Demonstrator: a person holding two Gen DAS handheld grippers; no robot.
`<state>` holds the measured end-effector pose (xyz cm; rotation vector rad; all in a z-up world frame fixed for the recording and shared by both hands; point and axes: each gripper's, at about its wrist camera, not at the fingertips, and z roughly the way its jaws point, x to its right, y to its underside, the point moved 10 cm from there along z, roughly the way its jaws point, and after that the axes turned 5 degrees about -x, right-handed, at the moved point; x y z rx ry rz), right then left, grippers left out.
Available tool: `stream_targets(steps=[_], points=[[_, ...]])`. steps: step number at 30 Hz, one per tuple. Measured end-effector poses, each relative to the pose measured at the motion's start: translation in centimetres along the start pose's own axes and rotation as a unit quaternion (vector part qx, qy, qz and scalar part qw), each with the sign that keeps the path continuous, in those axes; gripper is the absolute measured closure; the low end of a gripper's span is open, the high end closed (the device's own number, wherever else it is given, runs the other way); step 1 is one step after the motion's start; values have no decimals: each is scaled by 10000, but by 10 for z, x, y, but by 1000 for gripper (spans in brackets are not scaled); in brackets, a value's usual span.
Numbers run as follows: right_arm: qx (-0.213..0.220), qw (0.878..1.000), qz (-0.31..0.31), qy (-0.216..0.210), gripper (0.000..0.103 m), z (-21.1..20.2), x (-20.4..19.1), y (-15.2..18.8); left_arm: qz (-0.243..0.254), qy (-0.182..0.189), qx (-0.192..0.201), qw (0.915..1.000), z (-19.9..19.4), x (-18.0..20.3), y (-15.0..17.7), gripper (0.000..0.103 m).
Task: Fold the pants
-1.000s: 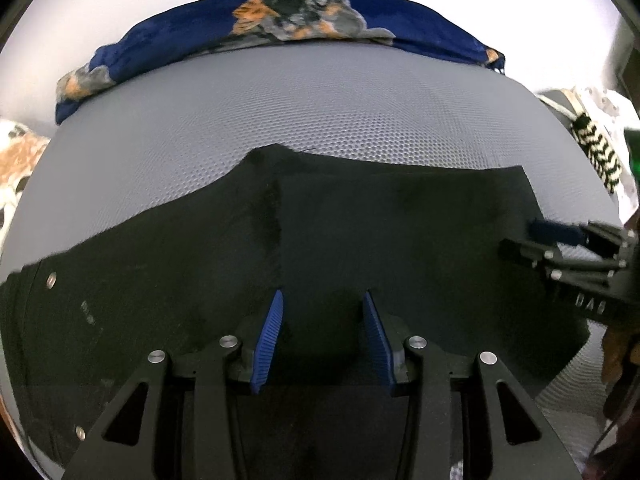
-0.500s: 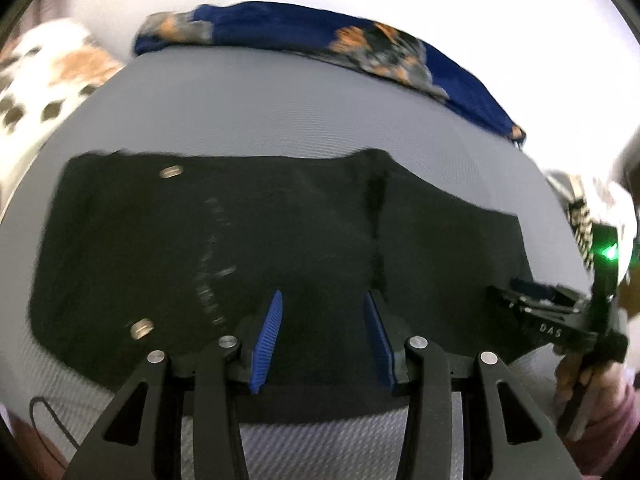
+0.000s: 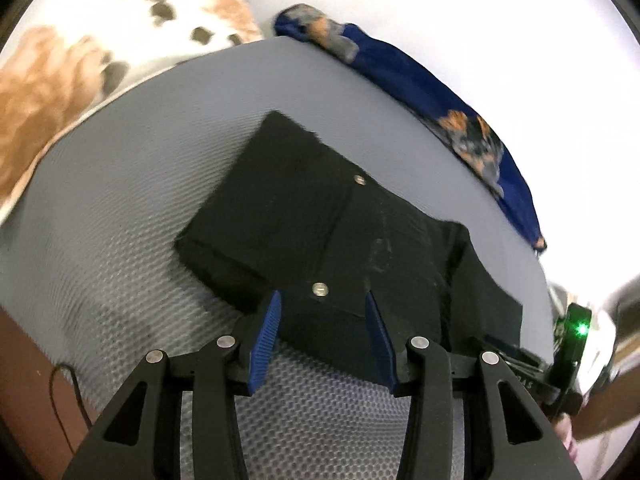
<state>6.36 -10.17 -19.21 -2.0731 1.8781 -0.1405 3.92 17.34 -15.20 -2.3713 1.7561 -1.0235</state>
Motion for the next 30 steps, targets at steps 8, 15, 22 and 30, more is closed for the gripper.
stream_targets(steps=[8, 15, 22, 30], points=[[495, 9988, -7, -38, 47, -5, 0, -65, -360, 87, 231, 9990, -10, -25, -5, 58], [209, 9994, 218, 139, 69, 34, 4, -100, -652, 101, 275, 9974, -13, -47, -8, 58], [324, 9992, 35, 243, 67, 27, -4, -101, -989, 392, 153, 9942, -10, -62, -2, 58], [395, 9990, 173, -130, 47, -1, -9, -70, -1613, 1200, -43, 9796, 12, -67, 4, 58]])
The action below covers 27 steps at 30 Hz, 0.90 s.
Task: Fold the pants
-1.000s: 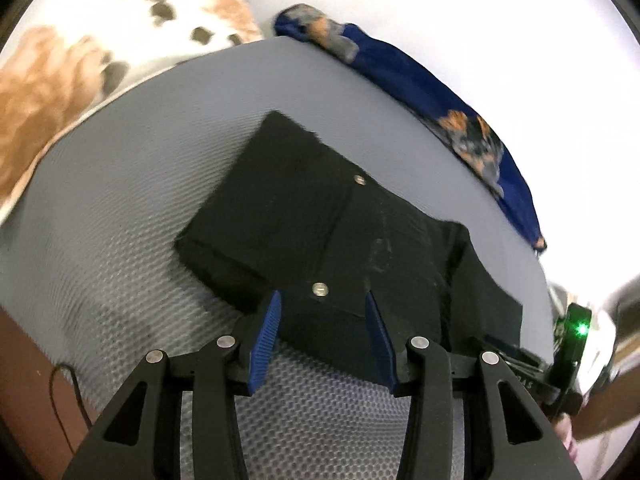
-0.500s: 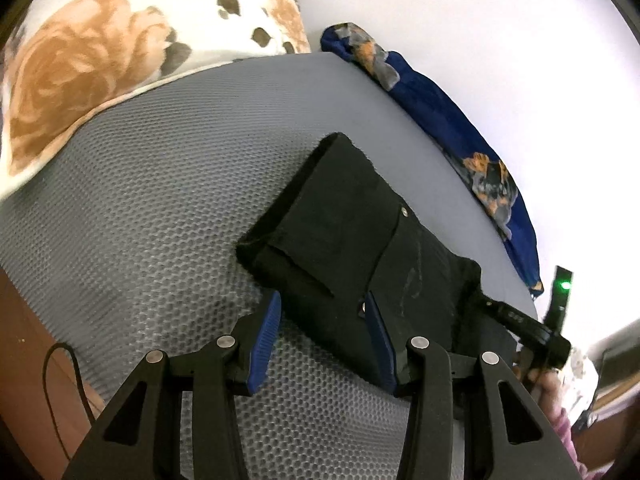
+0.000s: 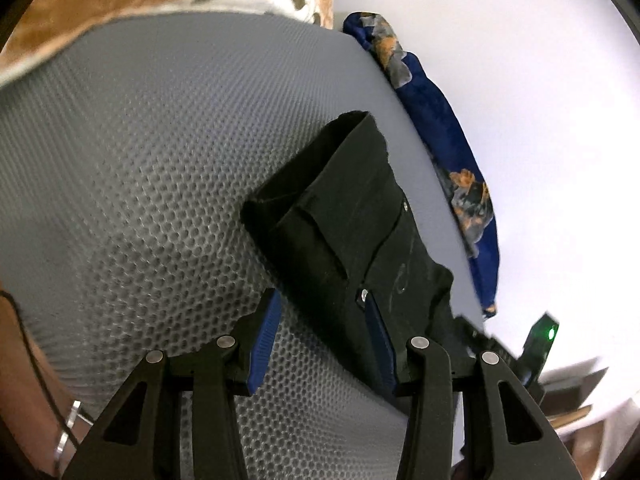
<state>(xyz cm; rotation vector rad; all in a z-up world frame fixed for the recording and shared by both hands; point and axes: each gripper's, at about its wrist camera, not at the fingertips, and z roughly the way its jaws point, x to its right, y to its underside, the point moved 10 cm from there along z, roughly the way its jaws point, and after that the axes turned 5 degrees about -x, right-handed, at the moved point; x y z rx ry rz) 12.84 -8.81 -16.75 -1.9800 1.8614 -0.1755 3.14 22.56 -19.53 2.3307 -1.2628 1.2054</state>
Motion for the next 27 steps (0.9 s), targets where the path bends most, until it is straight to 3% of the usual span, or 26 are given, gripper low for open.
stream_targets(steps=[5, 12, 16, 20, 27], points=[[-147, 9999, 69, 14, 45, -4, 2, 22, -301, 252, 81, 9992, 8, -12, -9, 58], [-368, 9990, 254, 89, 45, 10, 9, 37, -273, 472, 275, 9981, 12, -14, -24, 53], [-386, 9987, 285, 142, 45, 12, 10, 37, -163, 395, 418, 9982, 17, -12, -36, 53], [-389, 9987, 258, 179, 45, 14, 10, 36, -11, 418, 479, 9980, 23, -5, -44, 44], [-329, 9989, 263, 182, 39, 16, 8, 35, 238, 225, 491, 9983, 27, -2, -49, 48]])
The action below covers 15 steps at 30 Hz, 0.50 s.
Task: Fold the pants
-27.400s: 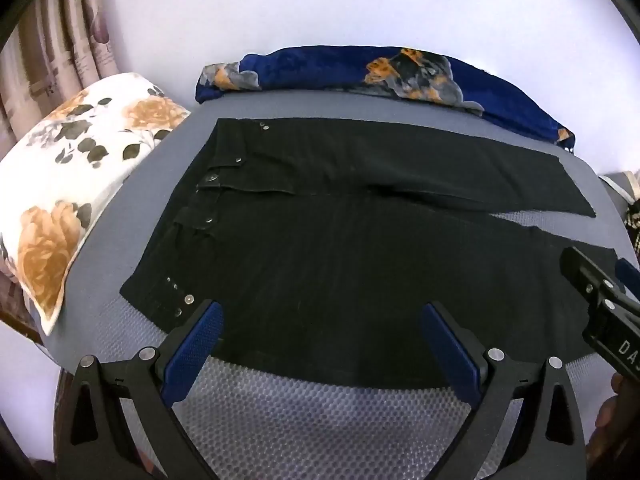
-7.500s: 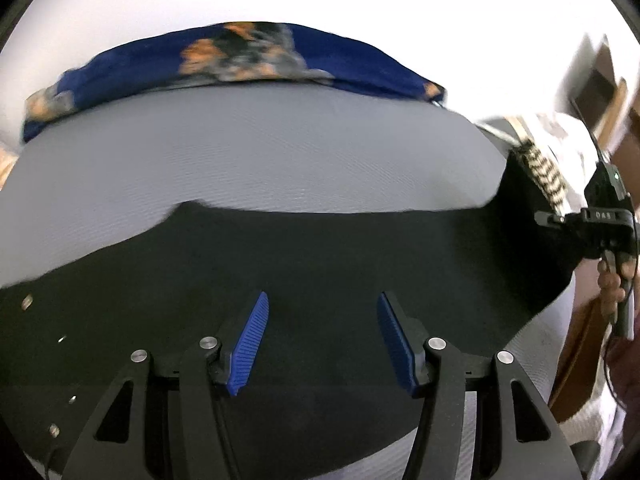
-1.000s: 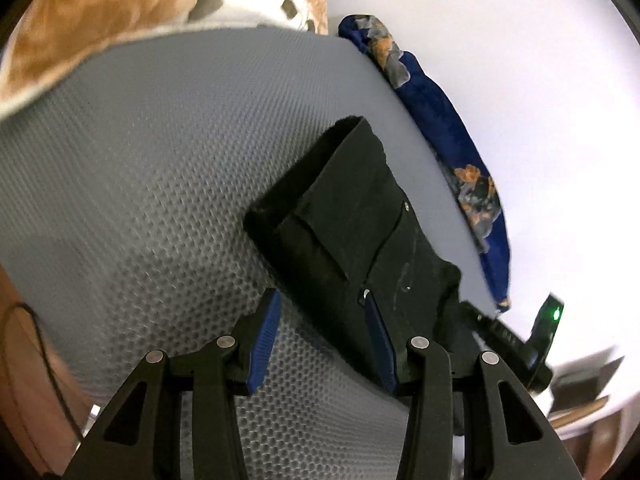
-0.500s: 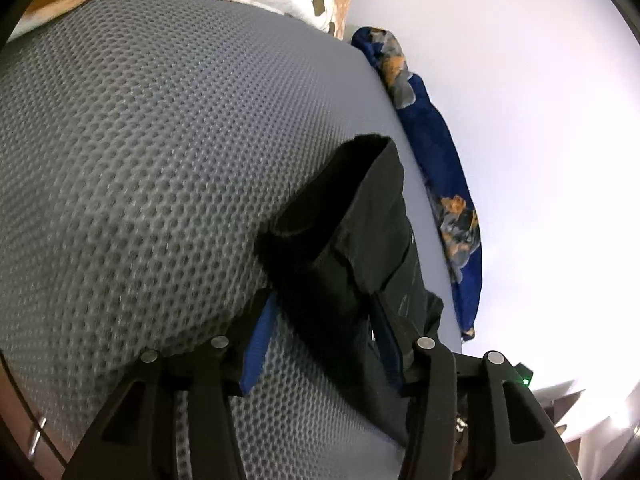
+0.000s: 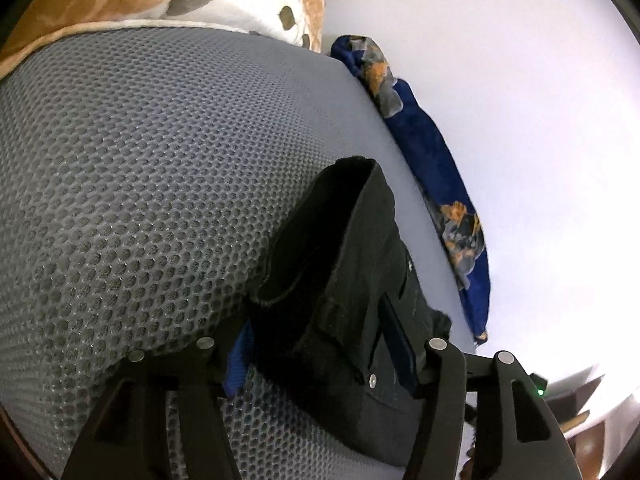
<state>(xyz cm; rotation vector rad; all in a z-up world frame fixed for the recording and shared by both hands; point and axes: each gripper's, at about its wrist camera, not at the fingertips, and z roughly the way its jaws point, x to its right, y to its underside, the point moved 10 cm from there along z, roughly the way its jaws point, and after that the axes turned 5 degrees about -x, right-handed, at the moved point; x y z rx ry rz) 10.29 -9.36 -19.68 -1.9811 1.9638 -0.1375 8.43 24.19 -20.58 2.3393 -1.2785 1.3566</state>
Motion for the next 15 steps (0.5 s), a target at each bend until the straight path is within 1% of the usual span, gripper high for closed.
stream_targets(steps=[2, 3, 5, 7, 9, 13, 15], points=[[21, 10000, 4, -29, 39, -1, 1, 0, 42, -129, -81, 9999, 2, -1, 1, 65], [30, 10000, 32, -66, 39, -1, 2, -1, 32, -201, -105, 9997, 2, -2, 1, 68], [49, 9999, 115, -117, 37, -4, 5, -2, -51, -143, -140, 9998, 1, 1, 1, 75], [119, 9996, 195, -139, 35, -10, 9, -3, -53, -60, -127, 9999, -4, 12, -1, 77], [233, 9992, 293, -152, 35, -19, 15, -5, 142, -8, -85, 9999, -10, 32, -3, 78], [439, 9979, 454, -149, 35, -37, 31, -7, 750, 189, -79, 9970, -18, 89, -4, 78], [541, 9968, 558, -167, 35, -47, 41, -7, 1066, 431, -128, 9933, -19, 124, 0, 79]])
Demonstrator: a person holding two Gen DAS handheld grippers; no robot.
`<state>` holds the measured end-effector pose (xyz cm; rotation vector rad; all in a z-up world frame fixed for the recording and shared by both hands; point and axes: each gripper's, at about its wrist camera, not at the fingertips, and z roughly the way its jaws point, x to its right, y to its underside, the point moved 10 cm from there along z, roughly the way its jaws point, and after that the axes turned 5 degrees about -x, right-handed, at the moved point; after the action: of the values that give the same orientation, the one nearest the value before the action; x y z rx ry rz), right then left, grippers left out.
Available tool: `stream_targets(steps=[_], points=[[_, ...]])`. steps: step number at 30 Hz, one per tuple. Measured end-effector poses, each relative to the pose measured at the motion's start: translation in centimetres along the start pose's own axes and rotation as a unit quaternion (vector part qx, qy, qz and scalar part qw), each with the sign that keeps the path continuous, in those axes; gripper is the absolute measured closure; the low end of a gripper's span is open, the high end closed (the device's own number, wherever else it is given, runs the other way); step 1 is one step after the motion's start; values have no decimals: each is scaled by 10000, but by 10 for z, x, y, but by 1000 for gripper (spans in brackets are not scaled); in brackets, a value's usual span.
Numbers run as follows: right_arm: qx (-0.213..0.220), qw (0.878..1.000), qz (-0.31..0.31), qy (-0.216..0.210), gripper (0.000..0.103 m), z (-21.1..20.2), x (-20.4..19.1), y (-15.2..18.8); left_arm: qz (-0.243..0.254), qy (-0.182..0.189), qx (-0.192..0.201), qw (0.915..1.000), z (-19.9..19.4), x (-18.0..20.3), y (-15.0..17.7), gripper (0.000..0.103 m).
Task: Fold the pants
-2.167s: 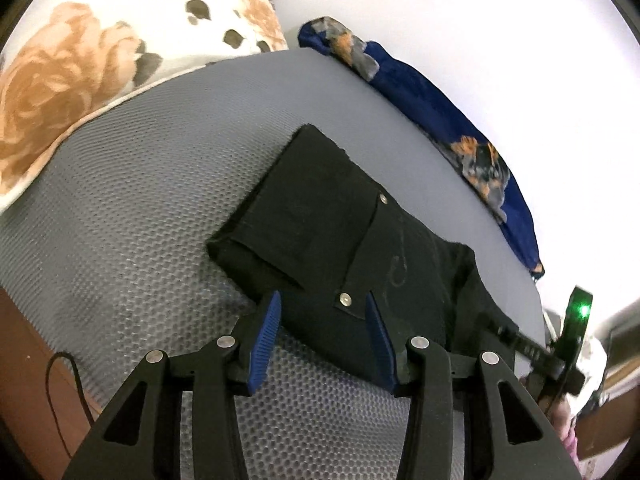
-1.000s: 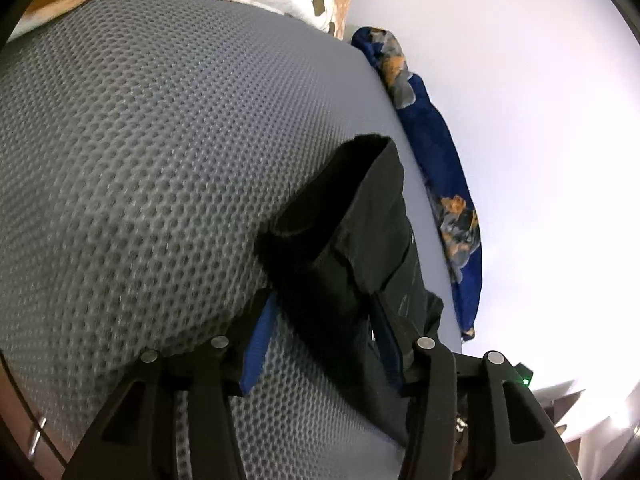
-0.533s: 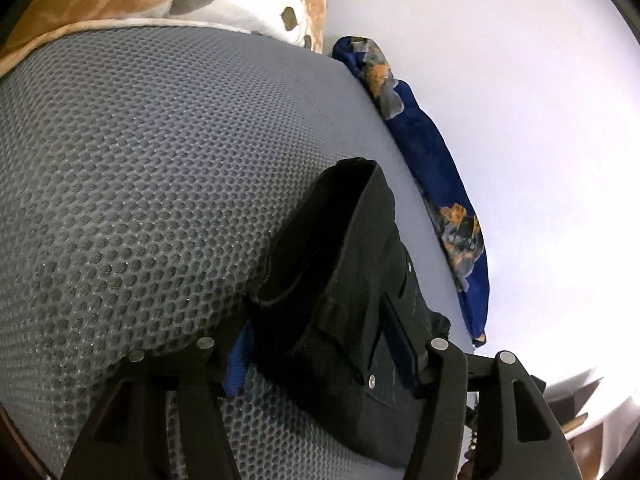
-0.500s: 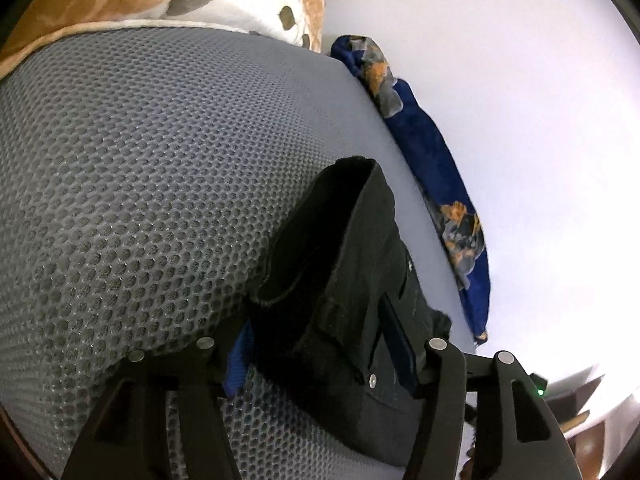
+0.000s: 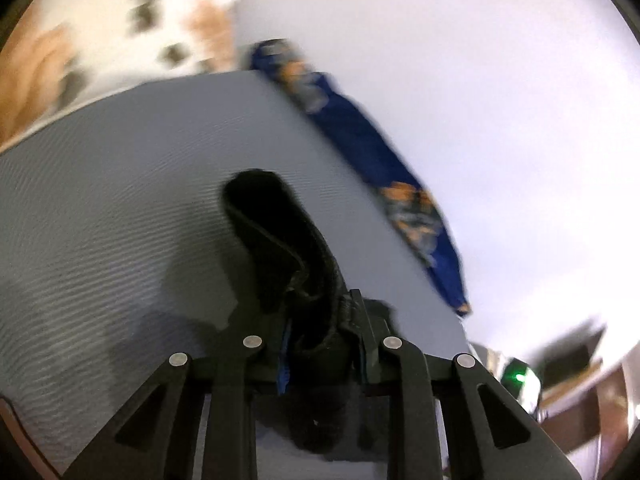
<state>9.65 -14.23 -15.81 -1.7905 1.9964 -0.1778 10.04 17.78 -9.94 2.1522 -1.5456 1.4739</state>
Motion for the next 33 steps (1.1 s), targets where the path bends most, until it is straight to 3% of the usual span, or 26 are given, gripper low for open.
stream_targets(steps=[4, 8, 17, 21, 26, 28, 30, 33], points=[[216, 9995, 248, -6, 35, -22, 22, -5, 681, 289, -230, 9970, 16, 65, 5, 79], [483, 9975, 507, 7, 34, -48, 51, -9, 1209, 561, -671, 9888, 49, 121, 25, 79], [708, 9936, 872, 148, 34, -85, 109, -4, 1897, 998, -1824, 9596, 130, 198, 103, 79], [671, 9924, 1023, 104, 34, -85, 127, 7, 2182, 792, -2410, 9423, 172, 206, 152, 79], [561, 9915, 1170, -47, 34, -80, 141, 17, 2707, 110, -2836, 9199, 215, 189, 204, 78], [490, 9919, 1164, -93, 34, -77, 144, 23, 2847, 10, -2850, 9153, 221, 188, 216, 76], [399, 9930, 1101, -165, 34, -72, 142, 25, 3000, -95, -2771, 9128, 218, 193, 219, 72], [214, 9929, 1034, -555, 34, -62, 135, 27, 3015, 105, -2895, 9084, 207, 207, 222, 50]])
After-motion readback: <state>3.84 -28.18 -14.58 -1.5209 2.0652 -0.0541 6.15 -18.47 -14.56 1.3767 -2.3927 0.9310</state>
